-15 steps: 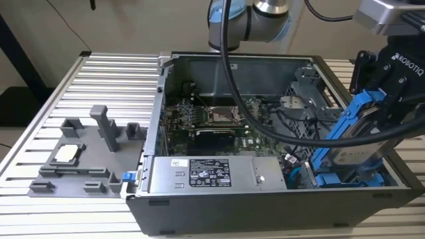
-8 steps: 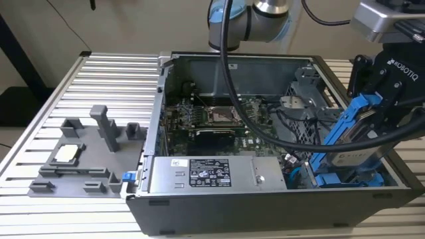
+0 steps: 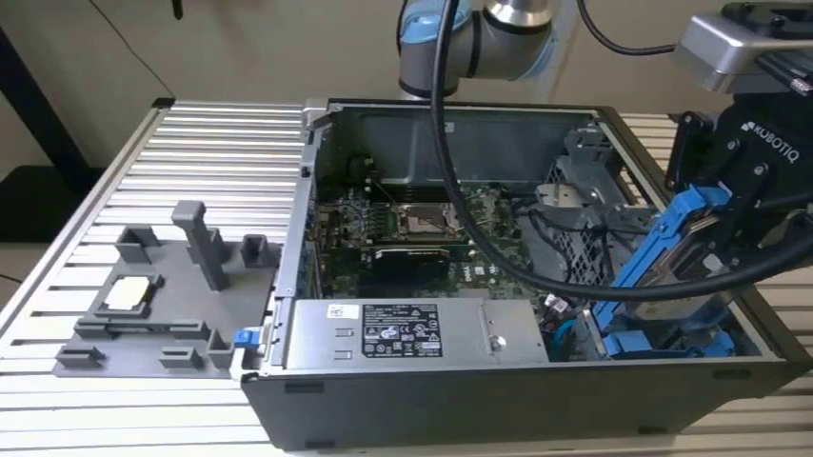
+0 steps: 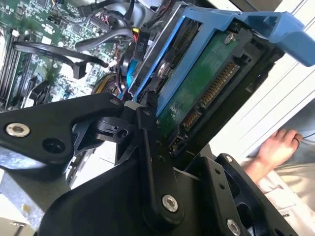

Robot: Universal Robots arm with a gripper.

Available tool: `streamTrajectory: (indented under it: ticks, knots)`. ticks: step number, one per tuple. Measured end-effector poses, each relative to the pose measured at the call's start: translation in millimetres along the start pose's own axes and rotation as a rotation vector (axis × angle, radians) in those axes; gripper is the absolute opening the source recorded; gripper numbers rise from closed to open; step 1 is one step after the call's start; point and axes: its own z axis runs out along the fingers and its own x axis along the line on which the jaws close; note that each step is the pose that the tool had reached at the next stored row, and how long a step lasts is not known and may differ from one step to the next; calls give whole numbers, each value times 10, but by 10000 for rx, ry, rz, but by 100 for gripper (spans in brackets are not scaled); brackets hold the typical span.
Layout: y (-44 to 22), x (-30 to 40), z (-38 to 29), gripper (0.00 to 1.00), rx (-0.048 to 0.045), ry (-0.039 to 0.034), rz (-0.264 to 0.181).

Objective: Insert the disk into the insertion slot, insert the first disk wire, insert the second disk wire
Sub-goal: 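Insert the disk into the insertion slot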

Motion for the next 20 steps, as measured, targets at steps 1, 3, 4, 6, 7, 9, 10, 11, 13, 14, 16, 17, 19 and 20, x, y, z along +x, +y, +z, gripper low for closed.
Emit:
streamTrajectory:
  ticks: [1, 3, 4, 6, 7, 9, 10, 11, 13, 14, 16, 17, 19, 20]
  knots:
    - [-9, 0, 5, 33, -31, -8, -2]
    - [-22, 0, 14, 33, -116, -27, -4]
    - [-28, 0, 18, 33, -167, -38, -6]
    - [-38, 0, 30, 33, -226, -57, -8]
    - [-40, -1, 40, 33, -224, -59, -8]
    - [-42, -1, 62, 33, -226, -66, -8]
    - [-42, -1, 72, 33, -226, -65, -7]
    - [-43, -1, 87, 33, -226, -67, -8]
    - [-44, -1, 120, 33, -225, -64, -9]
    - [-45, -1, 140, 33, -225, -66, -8]
    - [-46, -2, 176, 33, -225, -66, -8]
    - [-46, -2, 194, 33, -225, -66, -8]
    - [-48, -3, 230, 33, -224, -66, -8]
    - [-48, -3, 248, 33, -222, -66, -9]
